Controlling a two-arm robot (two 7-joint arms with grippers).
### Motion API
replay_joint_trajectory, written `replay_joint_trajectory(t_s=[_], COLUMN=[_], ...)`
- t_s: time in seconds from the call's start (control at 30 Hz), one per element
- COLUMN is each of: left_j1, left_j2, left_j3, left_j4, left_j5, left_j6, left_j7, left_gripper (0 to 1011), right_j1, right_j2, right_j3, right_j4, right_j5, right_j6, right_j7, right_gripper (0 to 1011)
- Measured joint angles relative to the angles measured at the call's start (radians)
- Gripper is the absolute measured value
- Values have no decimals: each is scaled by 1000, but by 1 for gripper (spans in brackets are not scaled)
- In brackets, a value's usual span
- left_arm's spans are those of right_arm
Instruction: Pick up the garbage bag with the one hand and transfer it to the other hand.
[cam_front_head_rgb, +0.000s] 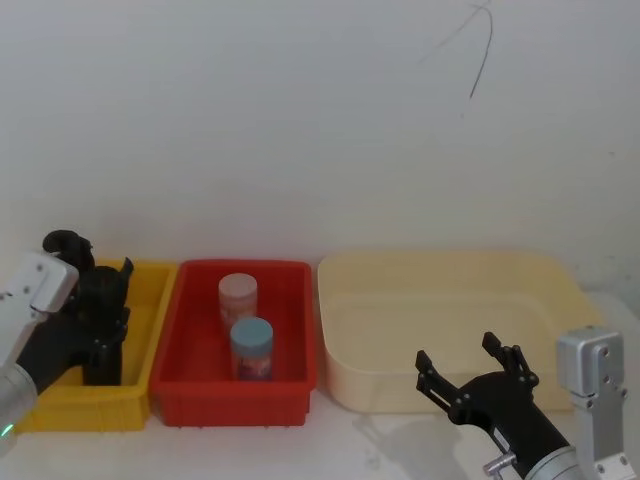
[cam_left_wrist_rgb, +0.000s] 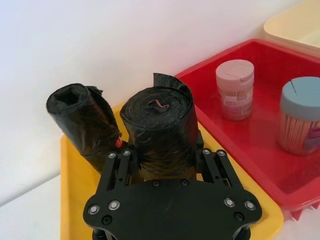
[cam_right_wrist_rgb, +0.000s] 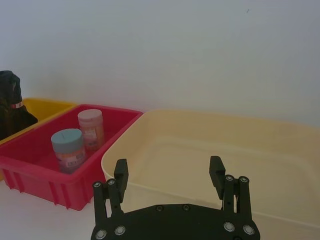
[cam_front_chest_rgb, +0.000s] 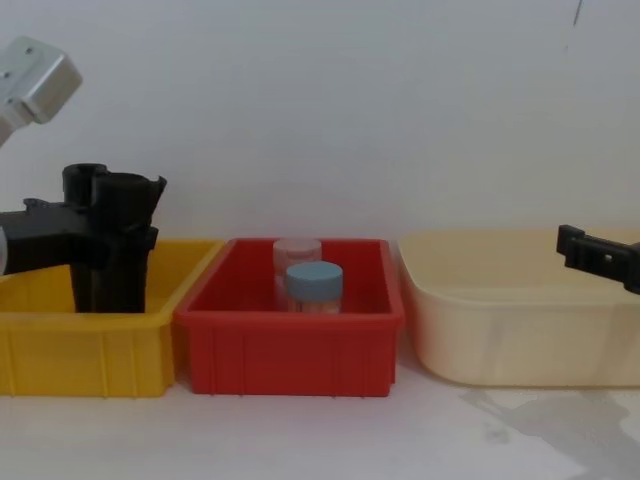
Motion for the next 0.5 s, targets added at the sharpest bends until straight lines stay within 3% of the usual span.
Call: replay_joint_trajectory(t_s=[0.5], left_j1=[1], left_j2=[12], left_j3=[0], left_j4=[-74], left_j5=[33], left_j6=[8], left_j7=[-10], left_gripper=[513], right_j1=[0], right_j2=[0], right_j3=[0], right_j4=[0], right_j5=[0], right_j6=[0], right_j7=[0], right_gripper=[1001])
